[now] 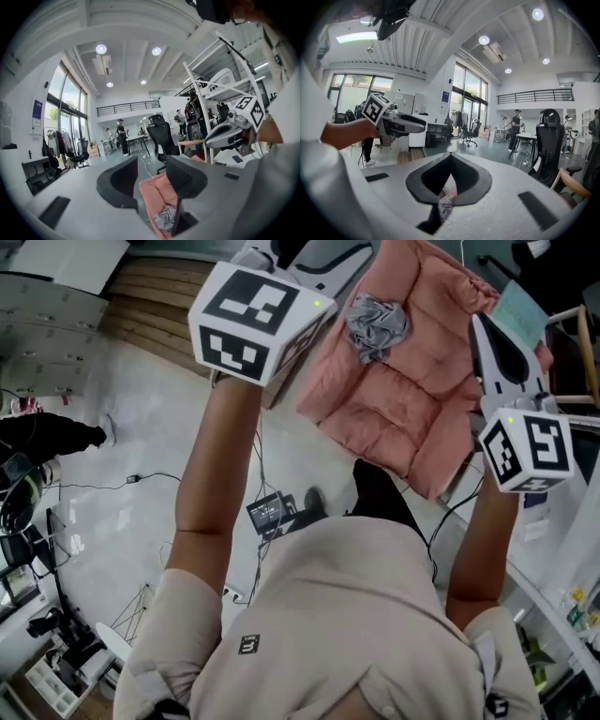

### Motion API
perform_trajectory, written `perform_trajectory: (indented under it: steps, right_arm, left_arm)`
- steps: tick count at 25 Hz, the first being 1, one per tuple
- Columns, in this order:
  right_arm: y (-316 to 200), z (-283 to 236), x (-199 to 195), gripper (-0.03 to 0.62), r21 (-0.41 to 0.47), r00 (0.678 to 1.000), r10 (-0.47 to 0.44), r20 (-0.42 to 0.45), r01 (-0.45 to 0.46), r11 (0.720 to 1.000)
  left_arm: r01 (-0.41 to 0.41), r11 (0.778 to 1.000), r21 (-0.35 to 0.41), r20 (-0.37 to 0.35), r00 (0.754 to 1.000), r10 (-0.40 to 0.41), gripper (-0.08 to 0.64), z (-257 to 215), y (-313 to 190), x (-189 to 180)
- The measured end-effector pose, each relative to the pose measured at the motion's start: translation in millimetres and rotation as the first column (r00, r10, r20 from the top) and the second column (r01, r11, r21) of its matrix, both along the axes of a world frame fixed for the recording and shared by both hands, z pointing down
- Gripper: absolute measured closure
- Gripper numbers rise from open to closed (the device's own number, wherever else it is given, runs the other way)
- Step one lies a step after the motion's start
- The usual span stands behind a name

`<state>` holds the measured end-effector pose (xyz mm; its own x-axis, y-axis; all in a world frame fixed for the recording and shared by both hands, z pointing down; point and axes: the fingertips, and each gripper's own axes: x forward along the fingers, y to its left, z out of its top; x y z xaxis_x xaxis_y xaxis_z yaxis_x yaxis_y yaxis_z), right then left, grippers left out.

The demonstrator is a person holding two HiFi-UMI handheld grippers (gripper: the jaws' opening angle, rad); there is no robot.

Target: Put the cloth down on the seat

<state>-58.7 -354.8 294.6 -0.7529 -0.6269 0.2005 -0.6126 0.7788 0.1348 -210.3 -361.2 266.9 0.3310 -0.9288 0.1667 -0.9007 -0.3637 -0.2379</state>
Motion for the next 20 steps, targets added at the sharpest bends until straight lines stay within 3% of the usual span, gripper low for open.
perform_trajectory:
  steps: [4, 7, 15, 20]
  right_arm:
    - [39, 19, 10, 0.6, 0.034, 0.998, -0.028, 0.047, 0.026, 0.999]
    - [60, 8, 15, 0.6, 0.032, 0.996, -0.057, 0.07, 0.054, 0.998]
    - [112, -26, 28, 0.601, 0.061, 0.988, -0.114, 0.102, 0.108, 0.992]
    - [140, -36, 33, 0.603, 0.097, 0.985, -0.148, 0.091, 0.139, 0.986]
  left_arm:
    - [0.012, 0.99, 0.142, -0.011, 1.0, -0.011, 0.464, -6, 68, 11]
    - [0.049, 0.983, 0.175, -0.03, 0.999, -0.044, 0.519, -25, 113, 12]
    - [0.07, 0.968, 0.239, -0.031, 0.997, -0.064, 0.538, -51, 210, 22]
    - [0.091, 0.944, 0.318, -0.039, 0.996, -0.083, 0.539, -74, 244, 29]
